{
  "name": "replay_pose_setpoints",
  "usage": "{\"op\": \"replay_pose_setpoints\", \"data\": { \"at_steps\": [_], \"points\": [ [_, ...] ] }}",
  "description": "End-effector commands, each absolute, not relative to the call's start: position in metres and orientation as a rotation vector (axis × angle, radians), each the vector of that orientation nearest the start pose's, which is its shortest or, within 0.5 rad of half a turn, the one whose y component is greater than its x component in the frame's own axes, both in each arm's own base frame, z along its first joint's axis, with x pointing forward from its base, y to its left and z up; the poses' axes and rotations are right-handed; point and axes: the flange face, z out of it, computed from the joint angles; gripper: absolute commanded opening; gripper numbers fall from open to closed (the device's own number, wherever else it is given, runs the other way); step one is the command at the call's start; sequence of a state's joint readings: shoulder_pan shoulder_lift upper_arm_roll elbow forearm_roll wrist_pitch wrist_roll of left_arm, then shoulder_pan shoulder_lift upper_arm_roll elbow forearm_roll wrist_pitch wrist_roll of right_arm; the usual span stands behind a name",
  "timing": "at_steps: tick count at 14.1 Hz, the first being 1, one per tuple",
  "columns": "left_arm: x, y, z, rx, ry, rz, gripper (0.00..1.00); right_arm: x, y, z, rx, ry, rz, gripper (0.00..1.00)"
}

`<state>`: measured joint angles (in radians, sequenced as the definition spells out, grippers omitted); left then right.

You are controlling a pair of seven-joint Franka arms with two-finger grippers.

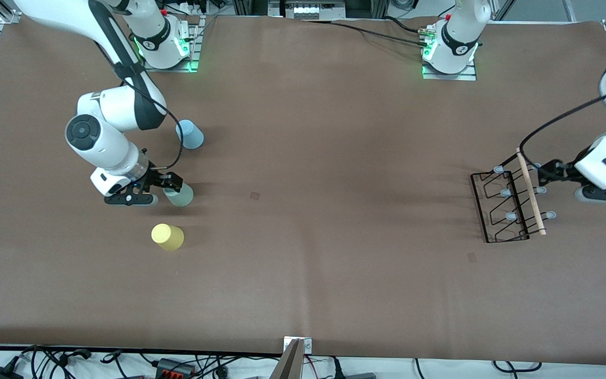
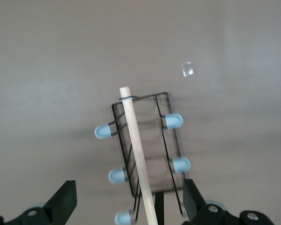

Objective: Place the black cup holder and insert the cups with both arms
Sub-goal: 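Grasp the teal cup with the right gripper while the left gripper grasps the rack handle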

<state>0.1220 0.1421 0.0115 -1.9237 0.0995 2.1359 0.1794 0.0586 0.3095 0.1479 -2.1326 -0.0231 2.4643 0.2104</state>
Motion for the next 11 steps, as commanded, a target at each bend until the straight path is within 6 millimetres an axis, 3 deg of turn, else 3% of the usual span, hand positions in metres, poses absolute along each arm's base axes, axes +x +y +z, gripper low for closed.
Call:
{"op": "replay_pose_setpoints", "data": {
  "at_steps": [1,3,5,11],
  "points": [
    [0.567,0.081,0.382,-3.037,0.119,-0.082,0.95,0.55,0.116,0.253,-3.101,0.03,-0.031,1.0],
    [0.553,0.079,0.358,-3.041,0.127,-0.09,0.9,0.541,0.116,0.242,-3.099,0.03,-0.04,1.0],
    [0.547,0.076,0.345,-3.034,0.141,-0.188,0.77,0.538,0.116,0.234,-3.097,0.03,-0.042,1.0],
    [0.544,0.084,0.334,-3.038,0.142,-0.159,0.17,0.537,0.116,0.218,-3.095,0.028,-0.034,1.0]
  ]
}}
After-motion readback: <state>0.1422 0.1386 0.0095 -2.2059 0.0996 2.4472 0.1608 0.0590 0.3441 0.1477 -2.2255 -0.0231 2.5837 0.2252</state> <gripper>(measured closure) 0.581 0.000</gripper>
